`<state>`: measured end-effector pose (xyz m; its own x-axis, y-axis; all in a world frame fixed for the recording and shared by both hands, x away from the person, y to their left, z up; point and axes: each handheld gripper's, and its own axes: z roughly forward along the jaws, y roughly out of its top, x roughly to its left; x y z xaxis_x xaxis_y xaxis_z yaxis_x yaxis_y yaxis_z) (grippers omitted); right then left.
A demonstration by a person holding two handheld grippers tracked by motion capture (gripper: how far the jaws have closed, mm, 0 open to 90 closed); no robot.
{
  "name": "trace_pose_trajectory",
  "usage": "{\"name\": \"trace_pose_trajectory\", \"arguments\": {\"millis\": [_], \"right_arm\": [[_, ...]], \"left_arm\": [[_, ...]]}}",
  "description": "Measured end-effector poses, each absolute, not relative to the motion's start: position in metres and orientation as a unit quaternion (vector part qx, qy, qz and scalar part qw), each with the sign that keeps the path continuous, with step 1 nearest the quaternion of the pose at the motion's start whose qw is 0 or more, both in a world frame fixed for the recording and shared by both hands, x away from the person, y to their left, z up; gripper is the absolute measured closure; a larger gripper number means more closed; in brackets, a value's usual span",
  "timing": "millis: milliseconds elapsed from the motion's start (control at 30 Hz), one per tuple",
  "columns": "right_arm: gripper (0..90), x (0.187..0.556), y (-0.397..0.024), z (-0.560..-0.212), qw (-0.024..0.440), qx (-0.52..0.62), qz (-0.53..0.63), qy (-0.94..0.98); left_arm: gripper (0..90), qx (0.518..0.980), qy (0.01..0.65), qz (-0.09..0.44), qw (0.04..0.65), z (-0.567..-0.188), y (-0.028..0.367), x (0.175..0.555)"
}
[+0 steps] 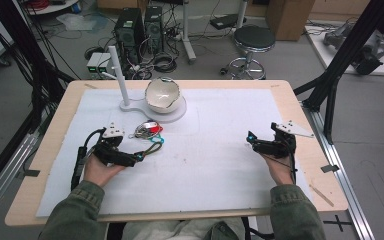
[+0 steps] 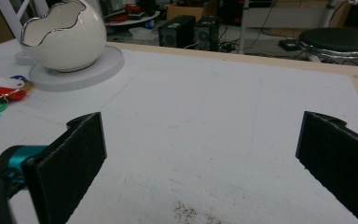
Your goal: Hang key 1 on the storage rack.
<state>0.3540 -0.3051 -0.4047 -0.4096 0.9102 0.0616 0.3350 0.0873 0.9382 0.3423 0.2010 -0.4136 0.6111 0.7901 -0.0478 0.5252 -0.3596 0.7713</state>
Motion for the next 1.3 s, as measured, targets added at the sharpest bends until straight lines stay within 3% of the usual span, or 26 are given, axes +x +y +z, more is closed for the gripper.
{"name": "trace_pose_trajectory", "arguments": {"millis": [233,333,900,1300], "right_arm": [[0.8,0.354,-0.305,-0.405,0.290,0.459,0.495,0.679],[0.8,0.354,-0.305,-0.405,0.289,0.459,0.495,0.679],[0.8,0.355,-0.304,-0.406,0.286,0.459,0.490,0.684],[0.8,0.354,-0.304,-0.406,0.289,0.459,0.488,0.684]], "left_arm": [[2.6,0.821,0.398,0.159,0.377,-0.418,0.197,0.344],[8.4,0.832,0.386,0.143,0.372,-0.420,0.196,0.345],[18.5,0.858,0.367,0.127,0.335,-0.428,0.187,0.345],[44.3,0.862,0.365,0.136,0.324,-0.429,0.186,0.344]]}}
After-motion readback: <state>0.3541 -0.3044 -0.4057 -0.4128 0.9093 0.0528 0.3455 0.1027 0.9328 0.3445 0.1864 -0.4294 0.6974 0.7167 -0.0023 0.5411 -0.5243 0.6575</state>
